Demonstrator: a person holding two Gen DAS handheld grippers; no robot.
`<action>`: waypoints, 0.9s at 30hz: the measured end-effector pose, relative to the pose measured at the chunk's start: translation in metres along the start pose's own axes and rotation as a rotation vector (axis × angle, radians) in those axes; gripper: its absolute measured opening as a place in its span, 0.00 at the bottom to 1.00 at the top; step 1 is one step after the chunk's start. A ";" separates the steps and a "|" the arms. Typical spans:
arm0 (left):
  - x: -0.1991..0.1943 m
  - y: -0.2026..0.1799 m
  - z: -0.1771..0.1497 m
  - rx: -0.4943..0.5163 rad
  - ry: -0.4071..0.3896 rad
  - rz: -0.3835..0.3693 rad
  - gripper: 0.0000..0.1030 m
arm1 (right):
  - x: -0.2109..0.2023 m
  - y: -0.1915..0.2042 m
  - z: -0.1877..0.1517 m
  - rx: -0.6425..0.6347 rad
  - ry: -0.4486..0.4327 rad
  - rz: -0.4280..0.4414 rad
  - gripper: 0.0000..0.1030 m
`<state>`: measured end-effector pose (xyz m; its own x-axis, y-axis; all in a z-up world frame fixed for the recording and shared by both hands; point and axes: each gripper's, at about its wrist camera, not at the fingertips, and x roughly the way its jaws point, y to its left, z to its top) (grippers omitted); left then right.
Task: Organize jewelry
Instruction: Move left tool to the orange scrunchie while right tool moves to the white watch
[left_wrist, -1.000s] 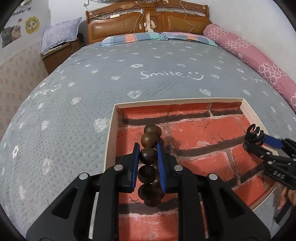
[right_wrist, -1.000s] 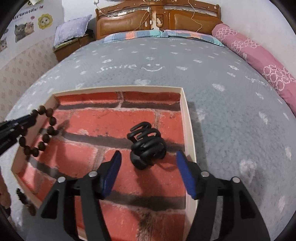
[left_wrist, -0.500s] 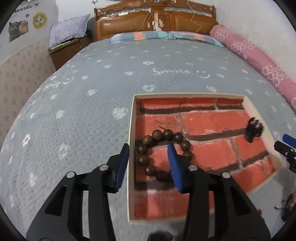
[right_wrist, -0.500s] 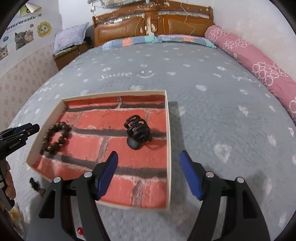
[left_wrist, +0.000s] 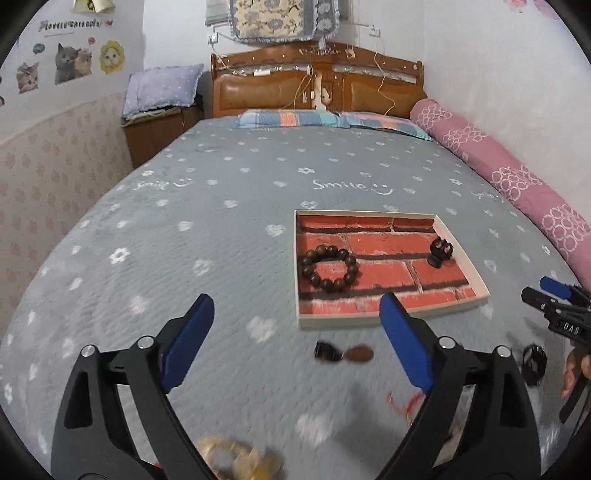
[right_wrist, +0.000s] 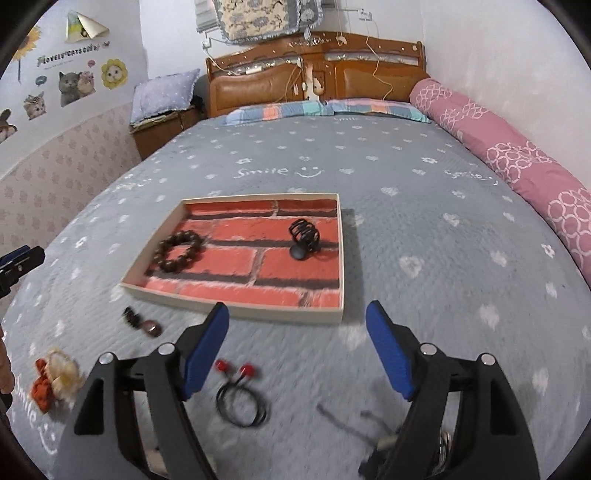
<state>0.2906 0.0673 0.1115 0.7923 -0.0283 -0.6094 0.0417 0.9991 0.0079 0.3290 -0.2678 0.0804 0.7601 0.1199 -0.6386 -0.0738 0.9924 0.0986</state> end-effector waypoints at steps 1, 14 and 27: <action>-0.009 0.002 -0.005 0.006 -0.004 0.004 0.90 | -0.006 0.001 -0.004 0.001 -0.005 0.001 0.75; -0.089 0.035 -0.085 0.024 -0.023 0.012 0.95 | -0.063 0.017 -0.080 -0.007 -0.034 -0.029 0.84; -0.079 0.074 -0.157 -0.020 0.034 0.050 0.95 | -0.047 0.047 -0.149 -0.057 0.028 -0.059 0.84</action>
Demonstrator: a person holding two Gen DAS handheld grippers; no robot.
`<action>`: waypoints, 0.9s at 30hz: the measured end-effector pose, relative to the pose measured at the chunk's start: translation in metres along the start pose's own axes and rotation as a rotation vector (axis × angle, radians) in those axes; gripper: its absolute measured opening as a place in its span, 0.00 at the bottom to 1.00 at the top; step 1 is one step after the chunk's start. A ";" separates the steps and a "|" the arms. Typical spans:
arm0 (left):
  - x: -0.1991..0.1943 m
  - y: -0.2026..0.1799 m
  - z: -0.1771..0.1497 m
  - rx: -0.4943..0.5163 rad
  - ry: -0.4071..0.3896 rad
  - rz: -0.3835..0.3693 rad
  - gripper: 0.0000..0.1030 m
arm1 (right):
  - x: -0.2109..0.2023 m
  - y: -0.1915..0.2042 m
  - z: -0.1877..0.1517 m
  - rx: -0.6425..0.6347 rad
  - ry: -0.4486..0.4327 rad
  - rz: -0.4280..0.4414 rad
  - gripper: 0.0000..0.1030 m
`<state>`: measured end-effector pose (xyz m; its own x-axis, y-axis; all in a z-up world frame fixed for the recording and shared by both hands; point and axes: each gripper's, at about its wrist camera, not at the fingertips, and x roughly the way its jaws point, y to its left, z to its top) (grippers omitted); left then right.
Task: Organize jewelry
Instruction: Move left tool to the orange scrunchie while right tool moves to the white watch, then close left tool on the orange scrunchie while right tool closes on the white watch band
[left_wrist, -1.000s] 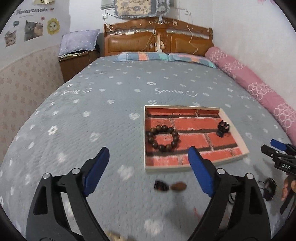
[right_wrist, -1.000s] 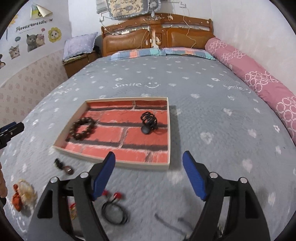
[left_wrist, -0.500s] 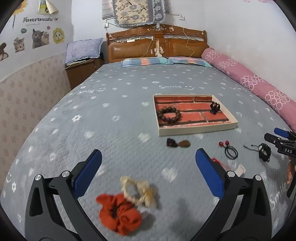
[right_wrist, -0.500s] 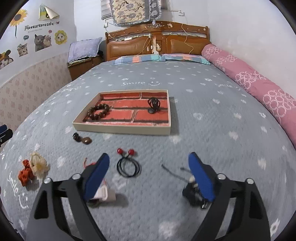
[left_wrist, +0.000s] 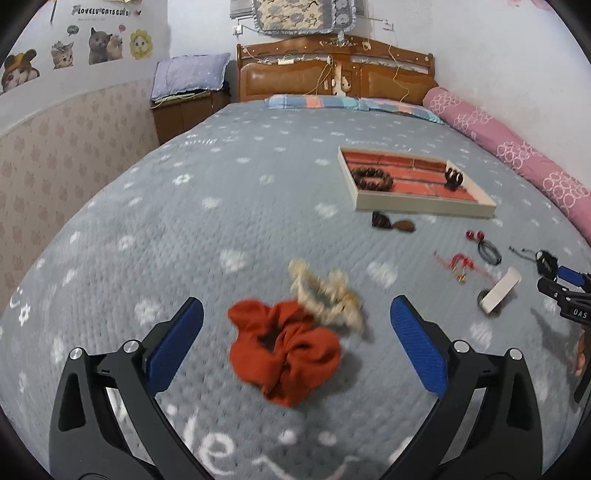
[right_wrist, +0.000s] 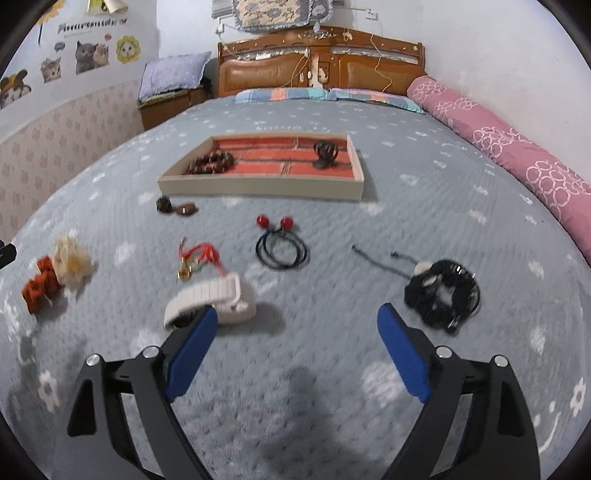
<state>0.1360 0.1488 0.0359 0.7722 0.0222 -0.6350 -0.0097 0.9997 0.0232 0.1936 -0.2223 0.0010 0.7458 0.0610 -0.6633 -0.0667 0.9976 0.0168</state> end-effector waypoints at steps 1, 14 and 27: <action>0.003 0.001 -0.006 0.003 0.007 0.003 0.95 | 0.004 0.001 -0.004 0.000 0.008 -0.003 0.84; 0.042 0.010 -0.030 -0.014 0.063 -0.013 0.95 | 0.035 0.009 -0.012 -0.001 0.058 -0.022 0.84; 0.063 0.014 -0.027 -0.020 0.101 -0.034 0.83 | 0.054 0.024 0.003 -0.044 0.068 -0.022 0.76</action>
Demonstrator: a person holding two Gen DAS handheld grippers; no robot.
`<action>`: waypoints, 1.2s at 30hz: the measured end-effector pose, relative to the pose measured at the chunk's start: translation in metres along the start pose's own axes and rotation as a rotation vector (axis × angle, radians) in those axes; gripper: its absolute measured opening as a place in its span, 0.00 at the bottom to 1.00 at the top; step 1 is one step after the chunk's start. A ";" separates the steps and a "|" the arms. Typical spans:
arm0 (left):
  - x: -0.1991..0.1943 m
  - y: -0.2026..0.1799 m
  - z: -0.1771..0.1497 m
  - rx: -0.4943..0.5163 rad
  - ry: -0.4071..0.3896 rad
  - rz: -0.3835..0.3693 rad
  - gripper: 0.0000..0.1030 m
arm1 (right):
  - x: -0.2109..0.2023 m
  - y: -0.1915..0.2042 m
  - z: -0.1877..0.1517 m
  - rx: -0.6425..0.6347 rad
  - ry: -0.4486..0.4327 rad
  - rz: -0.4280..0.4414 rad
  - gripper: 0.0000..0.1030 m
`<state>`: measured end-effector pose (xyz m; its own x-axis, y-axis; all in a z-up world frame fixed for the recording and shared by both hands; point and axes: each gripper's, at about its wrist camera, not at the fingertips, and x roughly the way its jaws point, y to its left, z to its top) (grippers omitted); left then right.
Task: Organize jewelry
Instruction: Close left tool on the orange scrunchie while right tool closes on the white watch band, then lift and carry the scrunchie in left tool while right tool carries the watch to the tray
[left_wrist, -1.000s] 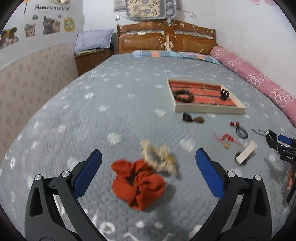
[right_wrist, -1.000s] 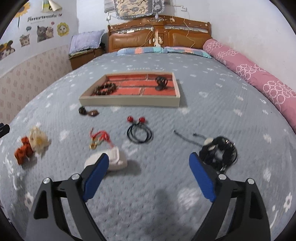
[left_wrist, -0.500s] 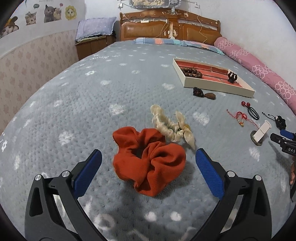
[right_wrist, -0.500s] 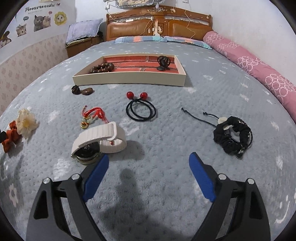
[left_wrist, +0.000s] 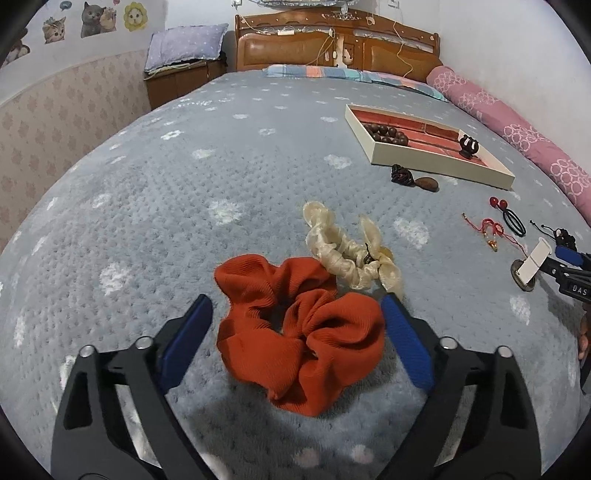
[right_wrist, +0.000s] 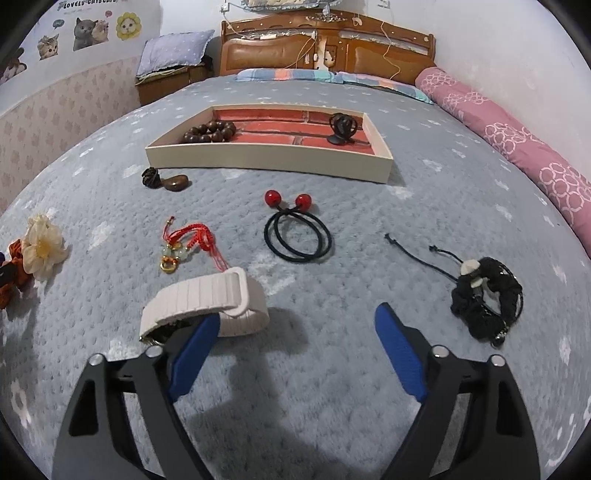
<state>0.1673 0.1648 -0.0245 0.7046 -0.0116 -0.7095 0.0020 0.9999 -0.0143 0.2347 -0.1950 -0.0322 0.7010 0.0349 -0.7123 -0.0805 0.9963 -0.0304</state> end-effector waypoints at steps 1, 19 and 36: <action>0.002 0.000 0.000 0.000 0.006 -0.005 0.82 | 0.001 0.000 0.000 -0.001 0.004 0.004 0.75; 0.011 0.006 -0.003 -0.031 0.044 -0.050 0.46 | 0.007 0.000 0.004 0.010 0.017 0.075 0.37; -0.002 0.014 -0.004 -0.069 0.035 -0.047 0.26 | -0.024 -0.010 0.004 0.041 -0.064 0.133 0.13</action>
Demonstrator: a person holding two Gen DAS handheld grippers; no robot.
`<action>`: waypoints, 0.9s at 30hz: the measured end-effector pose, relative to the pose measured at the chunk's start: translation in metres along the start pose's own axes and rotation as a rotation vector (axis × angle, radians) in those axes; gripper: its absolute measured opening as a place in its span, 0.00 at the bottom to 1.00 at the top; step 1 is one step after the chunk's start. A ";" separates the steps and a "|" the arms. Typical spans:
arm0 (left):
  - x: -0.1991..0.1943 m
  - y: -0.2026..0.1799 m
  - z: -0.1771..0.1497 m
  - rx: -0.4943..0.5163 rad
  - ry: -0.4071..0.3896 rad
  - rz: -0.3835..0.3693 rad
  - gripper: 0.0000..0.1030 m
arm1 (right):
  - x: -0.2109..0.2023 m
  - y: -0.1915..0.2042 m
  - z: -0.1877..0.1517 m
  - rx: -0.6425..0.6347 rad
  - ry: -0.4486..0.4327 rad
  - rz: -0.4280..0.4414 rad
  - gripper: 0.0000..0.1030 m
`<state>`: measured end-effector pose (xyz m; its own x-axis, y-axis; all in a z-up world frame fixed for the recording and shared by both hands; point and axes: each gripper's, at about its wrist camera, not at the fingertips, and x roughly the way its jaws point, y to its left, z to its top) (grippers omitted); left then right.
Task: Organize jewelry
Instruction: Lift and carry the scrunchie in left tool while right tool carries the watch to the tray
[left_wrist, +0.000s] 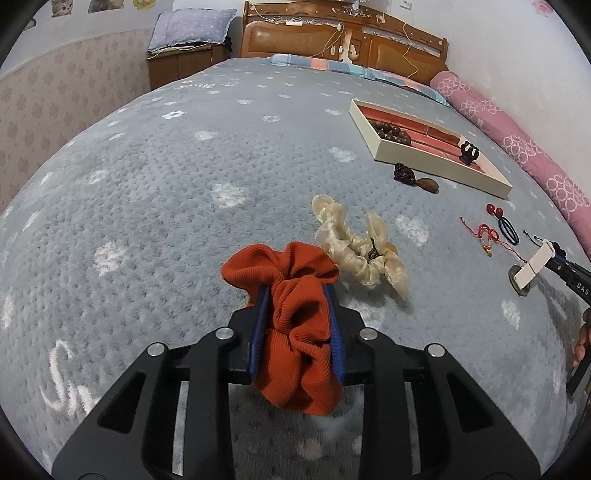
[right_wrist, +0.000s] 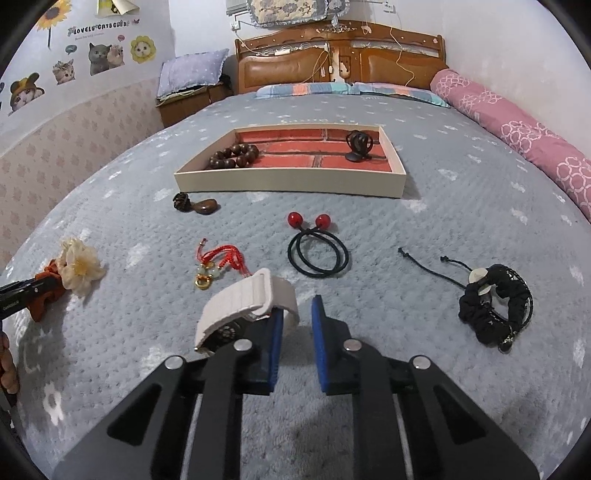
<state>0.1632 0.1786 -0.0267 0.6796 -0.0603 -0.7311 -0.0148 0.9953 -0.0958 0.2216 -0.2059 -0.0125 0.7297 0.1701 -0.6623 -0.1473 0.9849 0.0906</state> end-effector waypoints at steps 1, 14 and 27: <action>-0.002 0.000 0.000 0.002 -0.005 0.002 0.26 | -0.002 -0.001 0.000 0.001 -0.001 0.002 0.13; -0.034 -0.009 0.020 0.012 -0.076 -0.004 0.24 | -0.018 -0.010 0.007 0.010 -0.031 0.007 0.11; -0.029 -0.051 0.064 0.048 -0.095 -0.036 0.24 | -0.031 -0.031 0.028 0.038 -0.072 -0.001 0.11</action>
<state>0.1912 0.1348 0.0431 0.7453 -0.0909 -0.6605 0.0442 0.9952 -0.0871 0.2226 -0.2404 0.0264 0.7764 0.1695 -0.6070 -0.1221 0.9854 0.1191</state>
